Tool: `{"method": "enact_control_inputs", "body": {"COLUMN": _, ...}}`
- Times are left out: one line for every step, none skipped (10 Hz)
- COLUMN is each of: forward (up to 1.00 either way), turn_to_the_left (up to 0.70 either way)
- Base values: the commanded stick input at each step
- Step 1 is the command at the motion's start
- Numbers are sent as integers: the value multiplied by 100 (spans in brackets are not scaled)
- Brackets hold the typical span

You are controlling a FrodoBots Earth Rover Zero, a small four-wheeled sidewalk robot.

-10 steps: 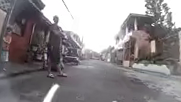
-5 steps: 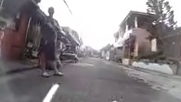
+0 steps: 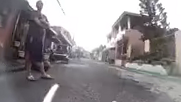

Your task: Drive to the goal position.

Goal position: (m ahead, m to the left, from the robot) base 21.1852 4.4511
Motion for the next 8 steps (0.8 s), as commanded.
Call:
{"method": "enact_control_inputs", "body": {"forward": 70, "turn_to_the_left": 0}}
{"method": "enact_control_inputs", "body": {"forward": 70, "turn_to_the_left": 0}}
{"method": "enact_control_inputs", "body": {"forward": 70, "turn_to_the_left": 0}}
{"method": "enact_control_inputs", "body": {"forward": 70, "turn_to_the_left": 0}}
{"method": "enact_control_inputs", "body": {"forward": 70, "turn_to_the_left": 0}}
{"method": "enact_control_inputs", "body": {"forward": 70, "turn_to_the_left": 0}}
{"method": "enact_control_inputs", "body": {"forward": 70, "turn_to_the_left": 0}}
{"method": "enact_control_inputs", "body": {"forward": 70, "turn_to_the_left": 0}}
